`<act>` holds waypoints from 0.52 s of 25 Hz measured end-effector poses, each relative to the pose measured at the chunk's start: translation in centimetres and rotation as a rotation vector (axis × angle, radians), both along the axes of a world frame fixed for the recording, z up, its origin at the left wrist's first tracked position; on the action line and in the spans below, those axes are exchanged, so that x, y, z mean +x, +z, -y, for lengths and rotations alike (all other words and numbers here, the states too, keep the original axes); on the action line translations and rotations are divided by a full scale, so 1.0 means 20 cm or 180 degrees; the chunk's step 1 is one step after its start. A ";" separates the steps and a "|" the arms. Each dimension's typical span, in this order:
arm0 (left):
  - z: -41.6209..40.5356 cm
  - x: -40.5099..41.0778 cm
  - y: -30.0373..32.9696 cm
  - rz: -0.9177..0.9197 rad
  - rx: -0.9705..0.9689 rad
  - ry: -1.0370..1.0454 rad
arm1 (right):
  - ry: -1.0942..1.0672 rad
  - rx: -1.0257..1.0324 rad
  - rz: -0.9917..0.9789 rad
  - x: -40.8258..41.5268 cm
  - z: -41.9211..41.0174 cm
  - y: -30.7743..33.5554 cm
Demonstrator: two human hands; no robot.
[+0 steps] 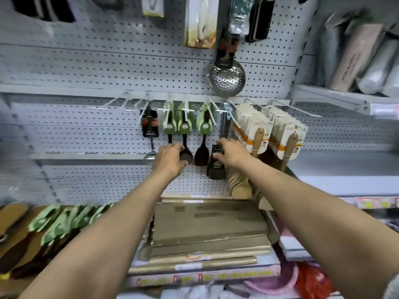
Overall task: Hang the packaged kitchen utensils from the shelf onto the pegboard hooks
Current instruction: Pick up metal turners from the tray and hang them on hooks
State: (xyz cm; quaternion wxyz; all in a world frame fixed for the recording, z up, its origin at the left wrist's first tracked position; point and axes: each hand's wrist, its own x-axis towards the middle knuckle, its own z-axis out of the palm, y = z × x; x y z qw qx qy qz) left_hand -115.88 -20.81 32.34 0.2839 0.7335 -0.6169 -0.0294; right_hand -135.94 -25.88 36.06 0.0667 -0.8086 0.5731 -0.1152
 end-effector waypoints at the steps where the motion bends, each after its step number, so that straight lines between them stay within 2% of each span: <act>1: -0.14 0.05 0.05 0.0132 -0.0005 0.0020 | 0.0139 -0.0081 -0.0020 0.04 -0.10 0.04; 7: -0.80 0.36 0.23 0.0443 -0.0065 0.0131 | 0.0979 -0.0809 -0.0018 0.35 -0.61 0.17; 13: -1.21 0.88 0.22 0.0661 -0.0364 0.0408 | 0.1323 -0.1046 0.0146 0.84 -0.96 0.15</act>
